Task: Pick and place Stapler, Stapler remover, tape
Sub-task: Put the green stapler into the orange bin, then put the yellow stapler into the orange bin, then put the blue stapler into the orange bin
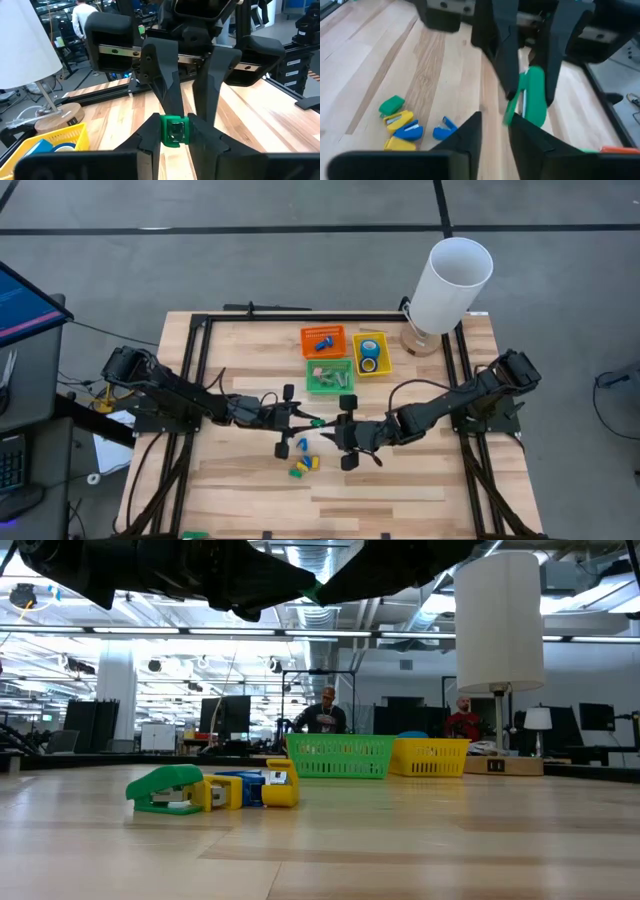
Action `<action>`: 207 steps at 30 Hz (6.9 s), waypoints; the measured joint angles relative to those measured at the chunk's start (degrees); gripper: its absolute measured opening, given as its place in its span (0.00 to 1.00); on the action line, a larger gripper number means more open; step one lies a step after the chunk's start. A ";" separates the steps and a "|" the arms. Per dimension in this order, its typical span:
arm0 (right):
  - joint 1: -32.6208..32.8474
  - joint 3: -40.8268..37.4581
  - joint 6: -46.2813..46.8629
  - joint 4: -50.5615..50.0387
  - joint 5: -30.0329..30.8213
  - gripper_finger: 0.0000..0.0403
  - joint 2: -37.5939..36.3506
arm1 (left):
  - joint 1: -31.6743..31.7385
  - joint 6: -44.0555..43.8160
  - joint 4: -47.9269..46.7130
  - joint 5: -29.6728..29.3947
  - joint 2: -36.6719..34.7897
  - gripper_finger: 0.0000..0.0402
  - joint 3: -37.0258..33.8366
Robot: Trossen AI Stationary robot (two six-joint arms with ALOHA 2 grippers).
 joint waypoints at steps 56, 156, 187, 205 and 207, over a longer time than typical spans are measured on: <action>-4.87 -0.22 15.11 -22.19 -3.26 0.29 0.02 | 47.41 -13.52 -25.81 23.99 16.15 0.34 17.25; -11.47 13.81 -11.08 -5.55 -50.88 0.29 27.71 | -1.14 -31.51 14.84 -0.83 -8.59 0.54 -23.28; -6.28 13.64 -6.07 -17.95 -41.34 0.29 12.66 | 0.92 -30.37 -12.37 -0.56 -8.63 0.53 -12.86; -1.70 13.62 -2.87 -25.46 -30.68 0.27 12.66 | 0.92 -33.71 -18.56 2.54 -8.52 0.53 -11.06; -1.59 13.34 -2.87 -25.15 -30.31 0.26 12.66 | 0.92 -33.93 -18.52 2.71 -7.66 0.53 -10.95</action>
